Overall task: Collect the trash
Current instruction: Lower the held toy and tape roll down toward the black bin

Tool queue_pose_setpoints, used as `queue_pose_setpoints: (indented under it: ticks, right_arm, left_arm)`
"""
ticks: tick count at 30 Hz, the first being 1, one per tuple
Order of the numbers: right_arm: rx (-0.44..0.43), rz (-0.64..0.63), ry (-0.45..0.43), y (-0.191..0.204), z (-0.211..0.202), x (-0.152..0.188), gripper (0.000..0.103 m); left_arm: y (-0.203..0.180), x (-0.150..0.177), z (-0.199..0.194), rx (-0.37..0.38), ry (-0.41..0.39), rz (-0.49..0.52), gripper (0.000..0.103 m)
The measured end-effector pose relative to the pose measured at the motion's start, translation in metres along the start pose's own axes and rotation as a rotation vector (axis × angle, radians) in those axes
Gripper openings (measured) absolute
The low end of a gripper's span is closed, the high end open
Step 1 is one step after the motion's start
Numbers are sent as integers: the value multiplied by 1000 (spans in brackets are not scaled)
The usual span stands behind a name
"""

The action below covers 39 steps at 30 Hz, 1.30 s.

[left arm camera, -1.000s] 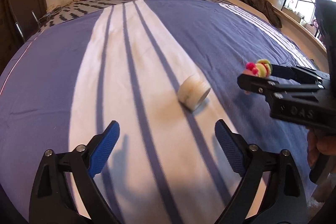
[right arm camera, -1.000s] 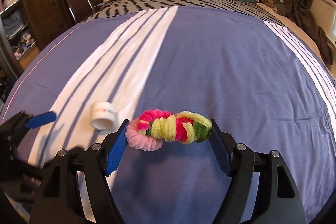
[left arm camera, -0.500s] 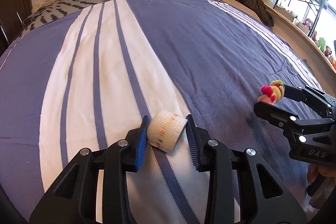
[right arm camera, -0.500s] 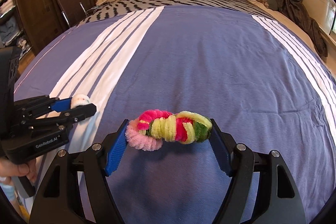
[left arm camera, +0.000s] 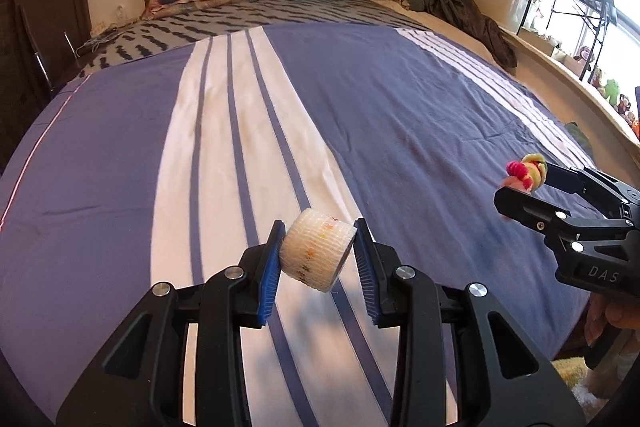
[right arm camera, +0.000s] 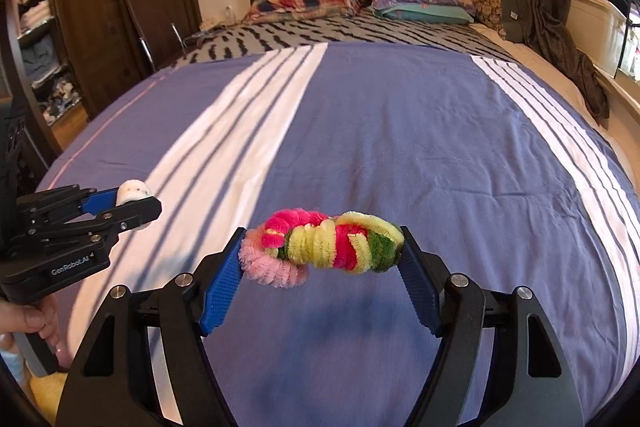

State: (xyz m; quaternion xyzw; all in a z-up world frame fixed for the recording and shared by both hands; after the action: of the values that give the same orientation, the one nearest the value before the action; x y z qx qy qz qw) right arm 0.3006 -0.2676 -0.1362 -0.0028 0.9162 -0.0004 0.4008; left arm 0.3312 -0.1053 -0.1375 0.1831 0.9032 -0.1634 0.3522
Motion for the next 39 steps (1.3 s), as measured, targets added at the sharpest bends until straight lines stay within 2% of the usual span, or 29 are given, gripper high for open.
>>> queue_pose_setpoints:
  ticks: [10,19,28,39]
  right_arm:
    - [-7,-8,-68,15,-93,39,74]
    - [-7,-21,-78,31,-136,93,74]
    - [10,-14,-68,40,-155,160,74]
    - [-22,6,89,53,-118,248,74]
  left_arm:
    - [-36,50,-90,1,-78,-12,33]
    - [-55,122,-136,-9,-91,-27,33]
    - [-56,204,-144,-13,-55,-76,33]
    - [-54,290,-106,-11,49,-136,33]
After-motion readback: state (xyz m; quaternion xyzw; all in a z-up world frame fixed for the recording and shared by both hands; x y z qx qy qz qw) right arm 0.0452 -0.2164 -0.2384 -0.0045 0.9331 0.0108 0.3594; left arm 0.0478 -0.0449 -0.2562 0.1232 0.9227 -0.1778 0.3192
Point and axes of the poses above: each gripper's, at about its wrist camera, not at the fingertips, and z roughly the way its jaws point, y to its left, x to its underside, the point moved 9 cm from there along z, roughly the way its jaws point, and after that the axes turned 9 degrees about x, right-handed, at the moved point
